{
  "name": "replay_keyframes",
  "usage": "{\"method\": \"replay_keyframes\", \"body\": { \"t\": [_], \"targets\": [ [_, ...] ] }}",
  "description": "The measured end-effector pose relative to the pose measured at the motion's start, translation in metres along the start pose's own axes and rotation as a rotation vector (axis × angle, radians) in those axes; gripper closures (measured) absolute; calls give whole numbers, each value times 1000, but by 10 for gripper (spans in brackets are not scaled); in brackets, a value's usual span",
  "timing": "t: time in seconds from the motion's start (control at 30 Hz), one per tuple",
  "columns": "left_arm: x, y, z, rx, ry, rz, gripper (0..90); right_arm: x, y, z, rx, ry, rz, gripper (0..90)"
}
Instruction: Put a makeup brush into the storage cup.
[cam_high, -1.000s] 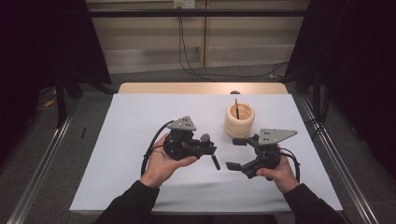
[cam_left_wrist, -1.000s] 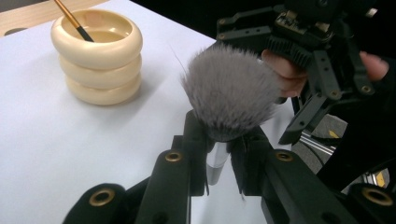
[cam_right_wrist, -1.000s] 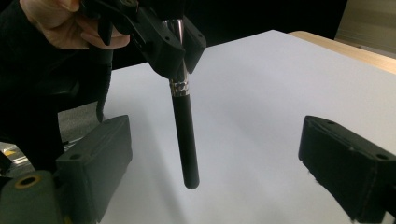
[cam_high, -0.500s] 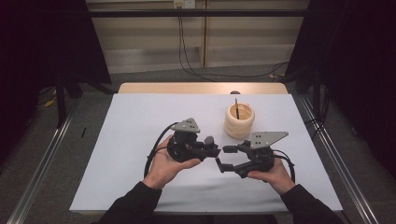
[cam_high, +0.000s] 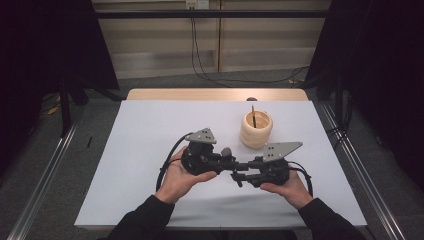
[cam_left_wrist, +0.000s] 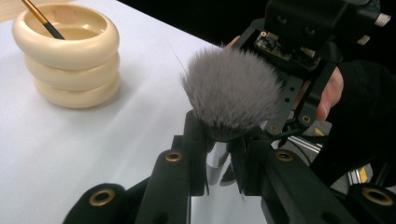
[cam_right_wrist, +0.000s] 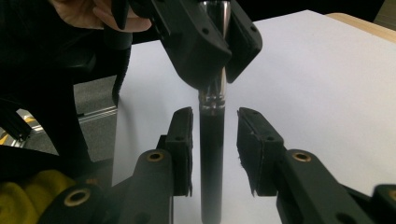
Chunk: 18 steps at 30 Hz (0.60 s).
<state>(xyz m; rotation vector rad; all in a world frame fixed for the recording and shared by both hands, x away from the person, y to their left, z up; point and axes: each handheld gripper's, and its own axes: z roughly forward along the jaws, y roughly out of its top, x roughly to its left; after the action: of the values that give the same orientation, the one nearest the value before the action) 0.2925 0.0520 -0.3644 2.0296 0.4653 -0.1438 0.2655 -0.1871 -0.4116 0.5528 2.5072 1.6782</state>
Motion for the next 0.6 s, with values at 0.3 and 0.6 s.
{"method": "replay_keyframes", "body": {
  "t": [0.3, 0.6],
  "targets": [
    [0, -1, 2, -4, -4, -1, 775, 1, 0, 2, 1, 17, 1, 789],
    [0, -2, 2, -28, -4, -3, 773, 2, 0, 1, -3, 1, -8, 795]
  ]
}}
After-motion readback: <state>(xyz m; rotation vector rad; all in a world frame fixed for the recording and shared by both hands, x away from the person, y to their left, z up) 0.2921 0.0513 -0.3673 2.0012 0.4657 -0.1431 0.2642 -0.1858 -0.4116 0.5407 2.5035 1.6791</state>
